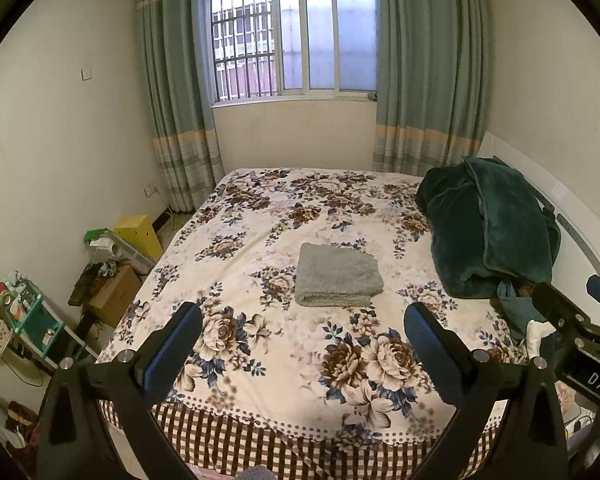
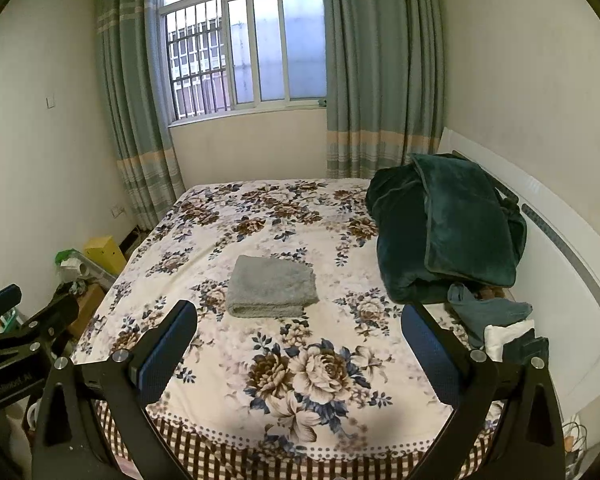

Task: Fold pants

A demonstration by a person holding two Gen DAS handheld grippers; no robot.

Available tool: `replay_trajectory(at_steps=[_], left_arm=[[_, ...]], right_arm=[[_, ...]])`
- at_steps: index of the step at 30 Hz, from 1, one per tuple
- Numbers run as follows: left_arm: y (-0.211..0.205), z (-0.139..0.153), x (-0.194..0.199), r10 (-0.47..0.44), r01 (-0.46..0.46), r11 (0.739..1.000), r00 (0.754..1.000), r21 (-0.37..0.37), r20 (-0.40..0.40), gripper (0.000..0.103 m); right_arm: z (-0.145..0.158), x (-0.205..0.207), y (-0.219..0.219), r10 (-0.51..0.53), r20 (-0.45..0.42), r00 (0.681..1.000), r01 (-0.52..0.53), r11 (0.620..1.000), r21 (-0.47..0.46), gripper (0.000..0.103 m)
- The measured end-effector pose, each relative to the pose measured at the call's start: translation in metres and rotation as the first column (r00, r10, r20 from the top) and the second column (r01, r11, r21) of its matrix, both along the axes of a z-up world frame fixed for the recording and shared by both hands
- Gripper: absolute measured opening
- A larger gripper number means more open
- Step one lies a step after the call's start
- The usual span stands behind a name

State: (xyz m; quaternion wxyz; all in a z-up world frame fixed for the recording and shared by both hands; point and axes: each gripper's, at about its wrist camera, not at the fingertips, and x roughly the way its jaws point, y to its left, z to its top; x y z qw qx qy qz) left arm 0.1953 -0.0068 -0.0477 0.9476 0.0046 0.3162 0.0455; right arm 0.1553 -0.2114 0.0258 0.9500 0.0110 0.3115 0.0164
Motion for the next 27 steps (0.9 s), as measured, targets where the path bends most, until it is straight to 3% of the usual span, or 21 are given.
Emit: replay_trajectory(at_steps=[27], left_arm=[[0.004,0.01,-0.002,0.003,-0.003,1.0,1.0,-0.005,0.017,0.103]], right_arm=[[-0.001,0.011,0.01,0.025,0.004,1.0,-0.025,1.0,-0.001,0.103]])
